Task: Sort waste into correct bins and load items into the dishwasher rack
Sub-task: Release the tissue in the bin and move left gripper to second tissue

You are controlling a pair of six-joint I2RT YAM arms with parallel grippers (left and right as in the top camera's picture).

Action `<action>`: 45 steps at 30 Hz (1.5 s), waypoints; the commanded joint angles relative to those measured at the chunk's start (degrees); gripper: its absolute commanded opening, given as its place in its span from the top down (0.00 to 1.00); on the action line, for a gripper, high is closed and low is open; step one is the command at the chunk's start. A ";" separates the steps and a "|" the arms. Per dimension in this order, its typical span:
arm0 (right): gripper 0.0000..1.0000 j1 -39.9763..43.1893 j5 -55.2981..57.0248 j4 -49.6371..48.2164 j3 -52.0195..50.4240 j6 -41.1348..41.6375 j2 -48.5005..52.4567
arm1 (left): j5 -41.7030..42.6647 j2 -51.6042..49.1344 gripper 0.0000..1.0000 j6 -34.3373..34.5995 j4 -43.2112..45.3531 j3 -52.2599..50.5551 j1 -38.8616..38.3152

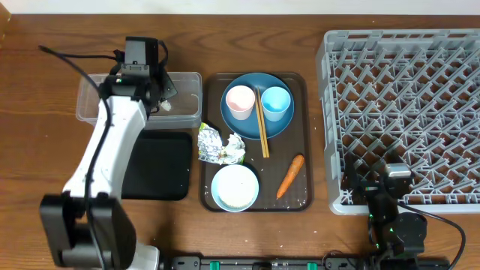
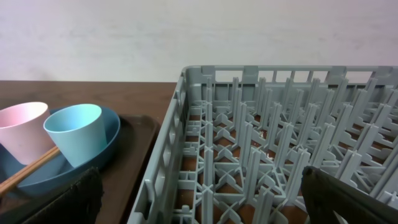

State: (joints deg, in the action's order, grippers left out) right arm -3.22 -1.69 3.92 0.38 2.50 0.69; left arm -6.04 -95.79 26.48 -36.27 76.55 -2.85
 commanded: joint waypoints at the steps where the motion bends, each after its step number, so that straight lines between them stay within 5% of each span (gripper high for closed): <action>1: 0.01 -0.39 -0.02 0.22 -0.09 -0.02 -0.31 | -0.87 -2.12 0.83 -0.94 0.81 0.55 1.36; 4: 0.01 -0.39 -0.04 0.22 -0.09 -0.02 -0.31 | -0.87 -2.69 0.40 -0.96 1.99 0.55 1.73; 10: 0.01 -0.39 -0.04 0.22 -0.09 -0.02 -0.31 | 7.67 0.17 0.24 -0.92 1.33 0.57 1.64; 15: 0.01 -0.39 -0.02 0.22 -0.09 -0.02 -0.31 | 22.43 5.84 0.23 1.64 -2.78 0.57 -0.04; 28: 0.01 -0.39 -0.02 0.22 -0.09 -0.02 -0.31 | 22.93 15.93 0.19 1.66 -29.55 -0.70 -13.49; 36: 0.01 -0.39 -0.02 0.22 -0.09 -0.02 -0.31 | 11.23 14.16 0.18 5.46 -28.59 -7.17 -26.56; 45: 0.01 -0.39 -0.02 0.20 -0.09 -0.02 -0.31 | 11.15 14.10 0.19 7.28 -21.22 -12.57 -32.81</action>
State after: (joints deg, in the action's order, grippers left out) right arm -3.22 -1.69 3.92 0.38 2.50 0.69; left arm 6.90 -81.45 31.90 -57.34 65.21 -34.70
